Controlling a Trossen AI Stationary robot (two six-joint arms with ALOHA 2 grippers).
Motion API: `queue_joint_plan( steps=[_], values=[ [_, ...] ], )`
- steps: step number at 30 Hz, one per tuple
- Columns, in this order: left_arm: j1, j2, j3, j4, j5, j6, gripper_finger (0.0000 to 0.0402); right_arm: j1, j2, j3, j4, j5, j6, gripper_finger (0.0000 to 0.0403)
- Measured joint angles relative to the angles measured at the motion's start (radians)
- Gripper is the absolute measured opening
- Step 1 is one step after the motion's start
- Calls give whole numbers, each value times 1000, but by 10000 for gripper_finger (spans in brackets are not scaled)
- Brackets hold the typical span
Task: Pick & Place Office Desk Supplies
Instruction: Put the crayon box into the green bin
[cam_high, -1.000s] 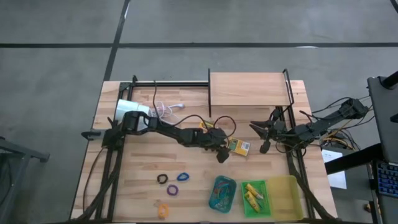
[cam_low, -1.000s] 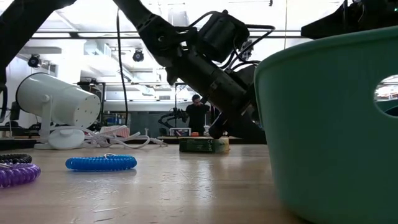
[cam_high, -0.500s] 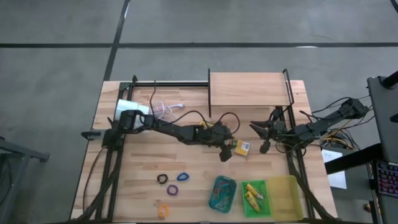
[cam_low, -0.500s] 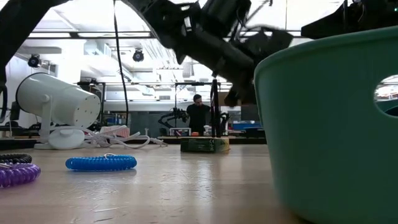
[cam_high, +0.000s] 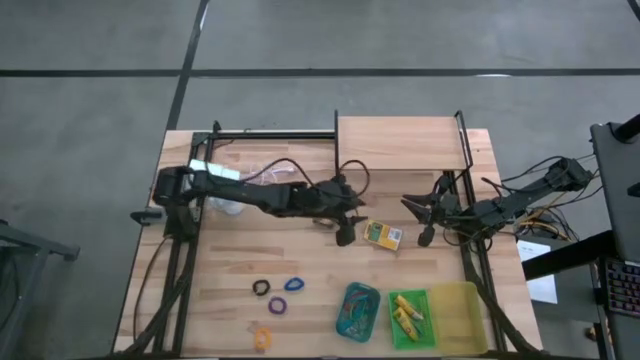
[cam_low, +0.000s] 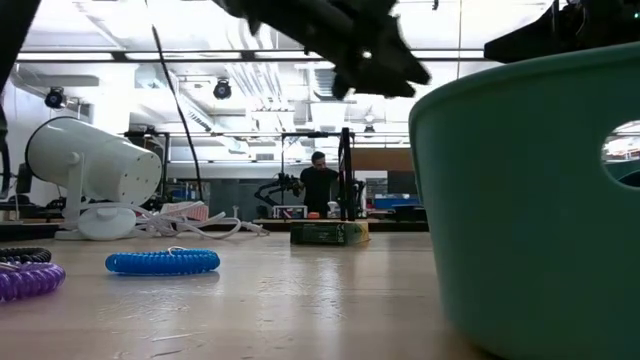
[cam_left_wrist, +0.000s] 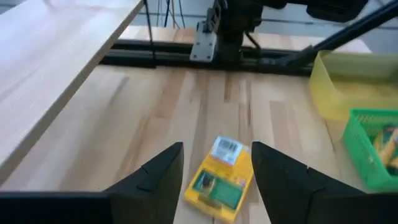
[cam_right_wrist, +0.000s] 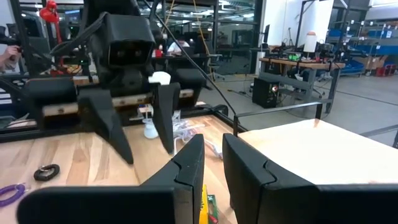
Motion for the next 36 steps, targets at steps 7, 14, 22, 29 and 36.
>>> queue_joint_plan(
  steps=[7,14,22,29,36],
  values=[
    [31,-193,-201,122,-9,-6,198,0,0,0,0,-1,0,54],
    [41,-395,-554,526,-11,67,202,0,-2,0,-1,-2,0,54],
    [42,-641,-866,733,53,269,203,0,-1,0,0,-1,0,54],
    [49,-747,-964,740,35,270,203,0,-1,0,-1,0,0,54],
    [98,-778,-967,733,-79,272,203,0,0,0,0,0,0,54]
  ],
)
